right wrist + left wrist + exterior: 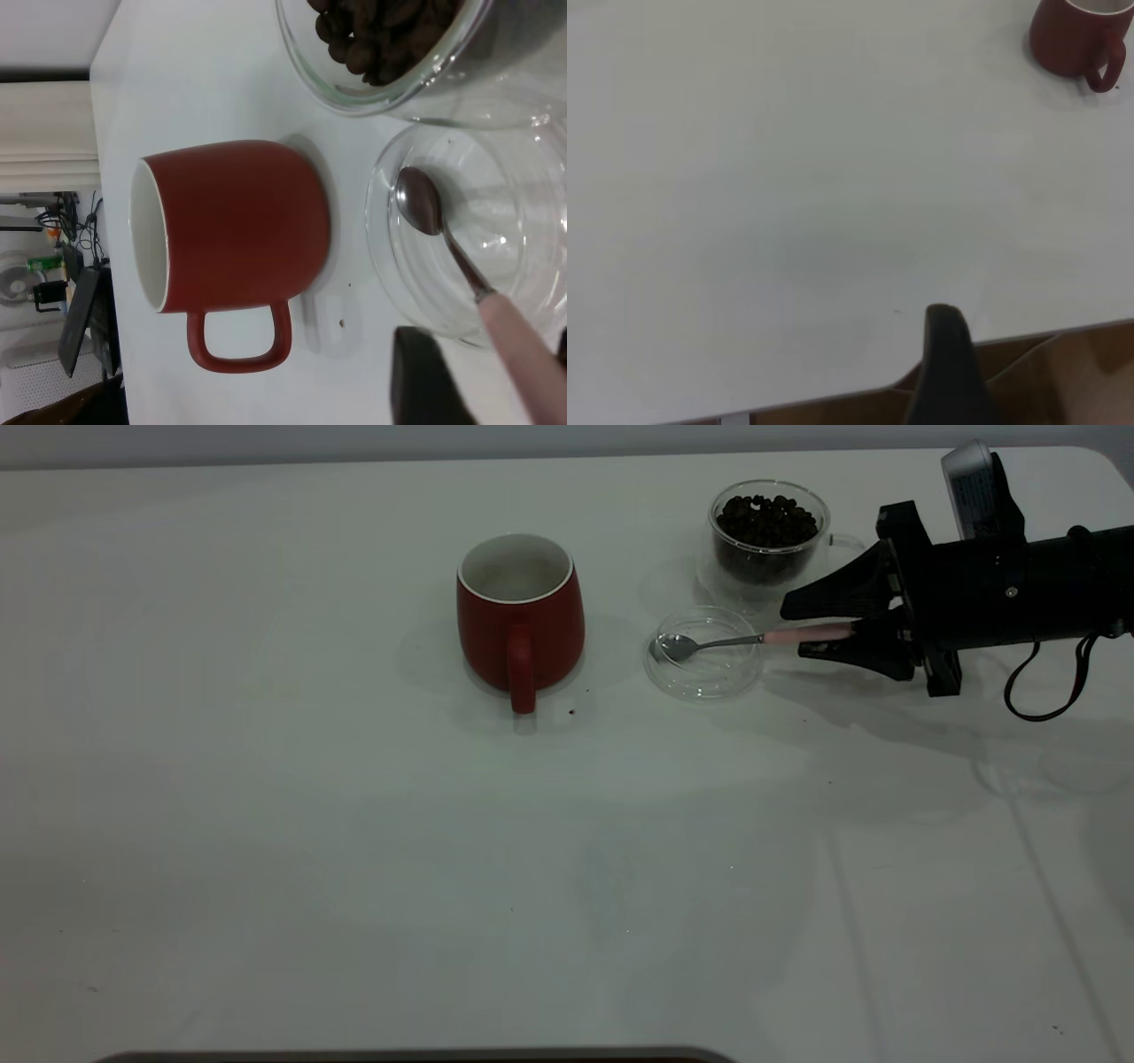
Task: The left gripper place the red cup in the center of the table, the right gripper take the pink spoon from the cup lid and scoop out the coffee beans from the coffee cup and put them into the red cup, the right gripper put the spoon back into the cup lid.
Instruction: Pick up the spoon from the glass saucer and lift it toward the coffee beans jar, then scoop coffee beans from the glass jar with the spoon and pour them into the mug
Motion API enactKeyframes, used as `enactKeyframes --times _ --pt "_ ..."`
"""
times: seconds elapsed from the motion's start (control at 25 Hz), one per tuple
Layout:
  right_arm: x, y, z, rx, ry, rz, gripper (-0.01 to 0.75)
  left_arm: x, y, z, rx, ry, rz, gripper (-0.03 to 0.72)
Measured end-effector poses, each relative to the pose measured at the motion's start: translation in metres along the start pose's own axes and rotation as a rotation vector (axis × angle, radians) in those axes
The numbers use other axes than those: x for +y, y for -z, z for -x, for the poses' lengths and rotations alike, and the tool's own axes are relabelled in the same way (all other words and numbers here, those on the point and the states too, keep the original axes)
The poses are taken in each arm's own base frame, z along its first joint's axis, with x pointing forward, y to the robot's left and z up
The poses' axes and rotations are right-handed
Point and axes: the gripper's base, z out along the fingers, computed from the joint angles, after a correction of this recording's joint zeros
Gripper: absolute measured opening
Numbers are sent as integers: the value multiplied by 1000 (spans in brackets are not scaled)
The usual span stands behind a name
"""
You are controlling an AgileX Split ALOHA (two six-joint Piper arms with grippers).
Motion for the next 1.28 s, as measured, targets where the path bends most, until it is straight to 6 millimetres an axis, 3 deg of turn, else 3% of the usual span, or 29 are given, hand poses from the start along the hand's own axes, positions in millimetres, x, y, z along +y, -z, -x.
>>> enactKeyframes --times 0.32,0.76,0.92,1.16,1.28 --pt "-1 1 1 -3 -2 -1 137 0 0 0 0 0 0 586" --pt "3 24 9 33 66 16 110 0 0 0 0 0 0 586" --pt "16 36 16 47 113 20 110 0 0 0 0 0 -1 586" --pt "64 65 40 -51 251 -11 110 0 0 0 0 1 -1 586" --pt "76 77 55 -97 301 -64 110 0 0 0 0 1 -1 586"
